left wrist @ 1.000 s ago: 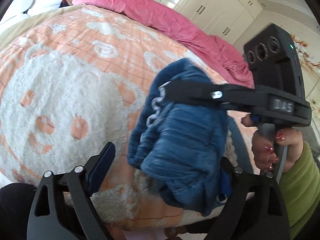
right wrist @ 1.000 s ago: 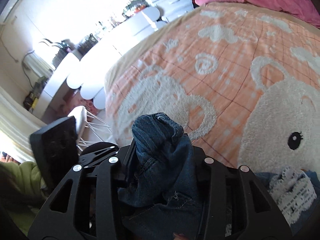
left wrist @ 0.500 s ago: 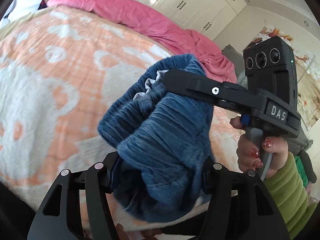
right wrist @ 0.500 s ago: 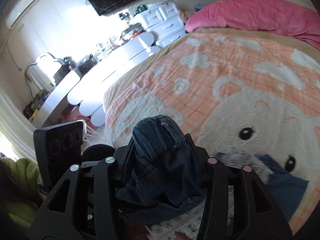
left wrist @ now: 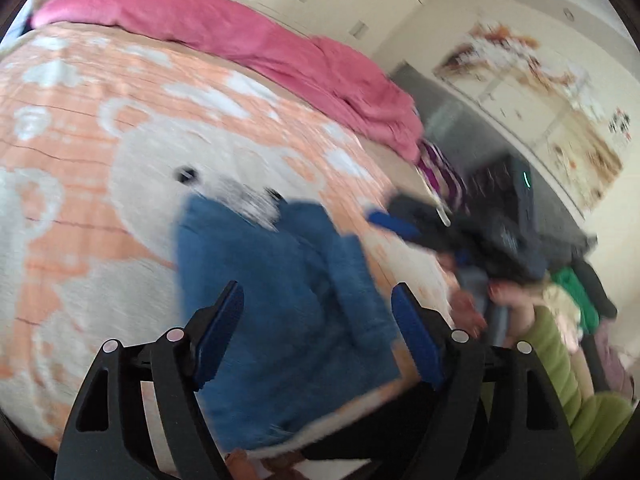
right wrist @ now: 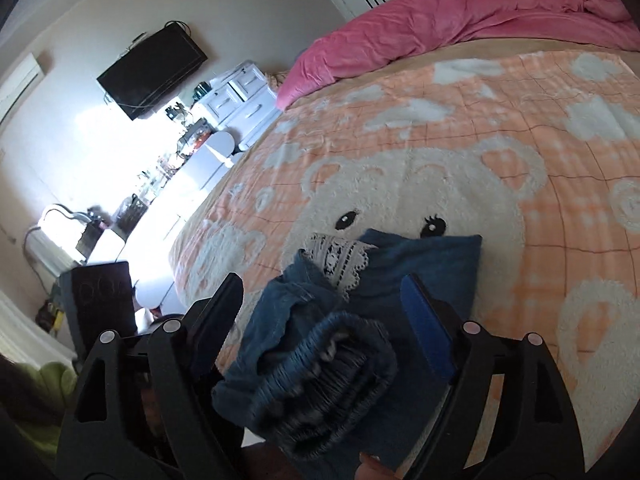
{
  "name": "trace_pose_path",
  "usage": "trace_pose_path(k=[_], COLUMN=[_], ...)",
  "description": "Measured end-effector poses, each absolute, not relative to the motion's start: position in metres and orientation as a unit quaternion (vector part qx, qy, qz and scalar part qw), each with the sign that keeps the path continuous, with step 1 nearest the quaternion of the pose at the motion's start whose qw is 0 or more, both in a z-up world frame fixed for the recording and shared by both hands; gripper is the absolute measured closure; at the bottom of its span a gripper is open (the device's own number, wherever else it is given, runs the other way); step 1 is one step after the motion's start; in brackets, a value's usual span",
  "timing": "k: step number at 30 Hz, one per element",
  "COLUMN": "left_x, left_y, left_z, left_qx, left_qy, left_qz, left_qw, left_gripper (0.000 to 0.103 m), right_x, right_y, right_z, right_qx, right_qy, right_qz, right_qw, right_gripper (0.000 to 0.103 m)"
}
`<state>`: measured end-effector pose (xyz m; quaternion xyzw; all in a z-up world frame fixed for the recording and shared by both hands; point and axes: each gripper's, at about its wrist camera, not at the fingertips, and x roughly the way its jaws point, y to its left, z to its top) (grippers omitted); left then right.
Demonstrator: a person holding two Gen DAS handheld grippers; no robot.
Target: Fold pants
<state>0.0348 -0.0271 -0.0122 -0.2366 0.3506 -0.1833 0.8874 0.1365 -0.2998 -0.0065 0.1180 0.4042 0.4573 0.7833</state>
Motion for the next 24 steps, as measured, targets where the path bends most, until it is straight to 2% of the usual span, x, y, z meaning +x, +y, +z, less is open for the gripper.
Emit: trace_pose_path(k=[6, 8, 9, 10, 11, 12, 13, 18, 19, 20, 21, 23, 24], left_x=[0.06, 0.073, 0.078, 0.083, 0.091, 0.101, 0.107, 0.118, 0.121, 0.124, 0.126, 0.132, 0.135], left_y=[-0.013, -0.019, -0.023, -0.026, -0.03, -0.034, -0.039, -0.045, -0.041, -0.039, -0.037, -0.035, -0.035], left_z=[-0.008, -0.007, -0.004, -0.004, -0.003, -0.002, -0.002, -0.019, -0.028, -0.035, -0.041, -0.049, -0.05], left_qx=[-0.17, -0.151, -0.147, -0.147, -0.142, -0.134, -0.123, -0.102, -0.114, -0.123, -0.129, -0.132, -0.13], left_qy=[0.388, 0.402, 0.407, 0.407, 0.412, 0.42, 0.431, 0.459, 0.466, 0.469, 0.473, 0.474, 0.474], left_qz=[-0.105, -0.109, -0.12, -0.13, -0.14, -0.144, -0.146, -0.151, -0.156, -0.157, -0.157, -0.159, -0.162], left_qw=[0.9, 0.896, 0.894, 0.892, 0.889, 0.886, 0.882, 0.87, 0.863, 0.86, 0.857, 0.856, 0.856], left_gripper=[0.029, 0.037, 0.045, 0.049, 0.05, 0.057, 0.061, 0.062, 0.062, 0.062, 0.062, 0.06, 0.06], right_x=[0.1, 0.086, 0.082, 0.074, 0.068, 0.061, 0.058, 0.043, 0.041, 0.041, 0.041, 0.039, 0.036], right_y=[-0.284, -0.28, -0.282, -0.284, -0.283, -0.283, -0.281, -0.261, -0.255, -0.251, -0.249, -0.248, -0.25], right_z=[0.004, -0.002, -0.005, -0.006, -0.007, -0.007, -0.006, -0.015, -0.021, -0.026, -0.03, -0.034, -0.032], right_qx=[0.023, 0.004, 0.006, 0.013, 0.016, 0.01, 0.002, -0.083, -0.101, -0.116, -0.126, -0.134, -0.141], right_qy=[0.386, 0.393, 0.393, 0.389, 0.386, 0.384, 0.381, 0.384, 0.391, 0.398, 0.403, 0.412, 0.41], right_qz=[0.431, 0.416, 0.42, 0.431, 0.44, 0.442, 0.443, 0.446, 0.448, 0.448, 0.45, 0.46, 0.462], right_qw=[0.815, 0.82, 0.818, 0.814, 0.81, 0.81, 0.812, 0.804, 0.798, 0.792, 0.787, 0.775, 0.774], right_gripper=[0.029, 0.029, 0.031, 0.035, 0.044, 0.051, 0.053, 0.056, 0.06, 0.075, 0.084, 0.091, 0.092])
